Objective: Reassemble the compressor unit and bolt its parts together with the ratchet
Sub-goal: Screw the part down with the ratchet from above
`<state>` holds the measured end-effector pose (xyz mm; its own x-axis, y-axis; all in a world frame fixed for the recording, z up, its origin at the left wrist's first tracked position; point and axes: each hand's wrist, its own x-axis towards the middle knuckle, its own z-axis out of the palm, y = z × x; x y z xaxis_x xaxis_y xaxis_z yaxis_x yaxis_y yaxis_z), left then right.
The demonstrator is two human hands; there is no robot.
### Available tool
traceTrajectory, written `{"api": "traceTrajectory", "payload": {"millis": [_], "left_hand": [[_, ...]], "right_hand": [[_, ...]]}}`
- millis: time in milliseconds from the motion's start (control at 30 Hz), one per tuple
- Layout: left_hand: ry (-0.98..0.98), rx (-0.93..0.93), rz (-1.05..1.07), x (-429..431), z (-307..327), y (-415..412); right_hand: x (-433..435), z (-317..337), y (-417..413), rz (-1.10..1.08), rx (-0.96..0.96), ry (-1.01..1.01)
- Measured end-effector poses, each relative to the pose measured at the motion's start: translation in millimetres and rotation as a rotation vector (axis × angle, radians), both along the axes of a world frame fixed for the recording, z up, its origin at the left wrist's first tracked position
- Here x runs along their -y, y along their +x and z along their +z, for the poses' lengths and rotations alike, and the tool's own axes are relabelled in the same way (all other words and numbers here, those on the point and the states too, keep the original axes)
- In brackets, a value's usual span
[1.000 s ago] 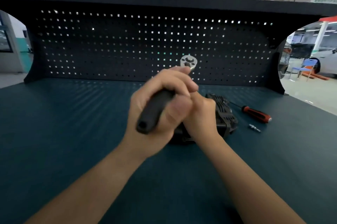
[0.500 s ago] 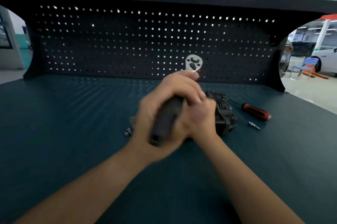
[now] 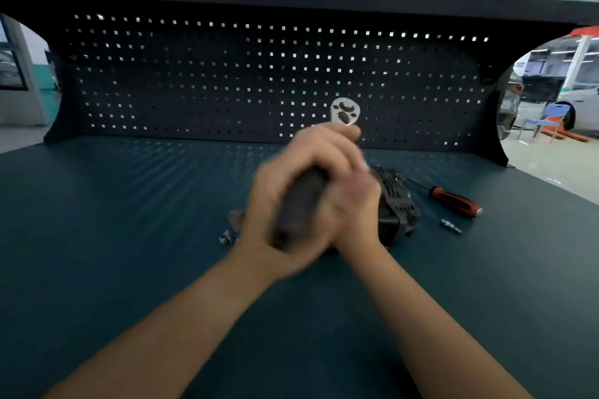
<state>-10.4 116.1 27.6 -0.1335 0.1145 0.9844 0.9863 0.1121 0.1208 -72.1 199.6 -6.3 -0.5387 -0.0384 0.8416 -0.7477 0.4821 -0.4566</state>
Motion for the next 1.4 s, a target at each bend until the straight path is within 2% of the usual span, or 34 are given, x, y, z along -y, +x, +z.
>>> {"api": "traceTrajectory", "payload": {"millis": [33,100,200,267,333,433,500,533,600,633,667,700,733,767,833,900,967,1033,1100,1167,1200,1233,1300,1333,1400], "left_hand": [[0.076,0.092,-0.129,8,6,1],[0.381,0.367,-0.402,23,30,1],[0.876,0.636,-0.636,37,57,-17],[1.034,0.764,-0.880,40,68,-32],[0.953,0.841,-1.080,44,73,-40],[0.813,0.890,-1.096,44,71,-40],[0.744,0.802,-0.925,41,61,-34],[0.643,0.638,-0.738,36,51,-27],[0.306,0.201,-0.260,22,25,-14],[0.136,0.086,-0.151,17,13,-9],[0.037,0.080,-0.099,18,6,-7],[0.047,0.132,-0.140,23,6,-4],[0.140,0.197,-0.250,28,13,-1],[0.283,0.317,-0.398,33,24,0],[0.610,0.615,-0.628,41,45,-11],[0.800,0.799,-0.611,43,62,-29],[0.792,0.845,-0.608,42,70,-31],[0.605,0.754,-0.553,41,69,-21],[0.131,0.649,-0.234,35,56,-19],[-0.234,0.655,-0.043,34,30,-20],[-0.289,0.707,0.034,33,28,-19],[-0.230,0.660,-0.001,33,27,-16],[0.112,0.466,-0.214,35,28,-10],[0.300,0.472,-0.381,44,23,-8],[0.639,0.630,-0.597,53,31,-17]], "right_hand": [[-4,1,2,0.031,-0.040,-0.056],[-8,3,4,0.141,-0.002,-0.079],[-9,9,3,0.254,0.083,0.018],[-11,13,1,0.266,0.063,0.088],[-17,21,-1,0.303,0.079,0.167],[-25,26,-2,0.281,-0.034,0.288],[-22,21,-1,0.169,-0.161,0.274],[-18,19,-1,0.106,-0.189,0.226],[-10,16,0,-0.061,-0.214,0.203],[-8,14,0,-0.129,-0.243,0.243],[-8,13,0,-0.151,-0.263,0.248],[-12,15,0,-0.081,-0.206,0.210],[-16,20,0,0.062,-0.098,0.147],[-21,26,0,0.199,0.028,0.112],[-24,38,-2,0.362,0.225,0.198],[-22,45,-4,0.366,0.252,0.379],[-21,44,-6,0.343,0.179,0.419],[-22,41,-6,0.310,0.095,0.316],[-22,37,-8,0.173,-0.056,0.231],[-17,33,-4,-0.012,-0.213,0.347],[-15,28,-4,-0.066,-0.250,0.427],[-16,25,-3,-0.037,-0.228,0.421],[-19,27,0,0.133,-0.087,0.271],[-20,30,1,0.198,-0.020,0.255],[-23,38,-1,0.303,0.114,0.357]]}}
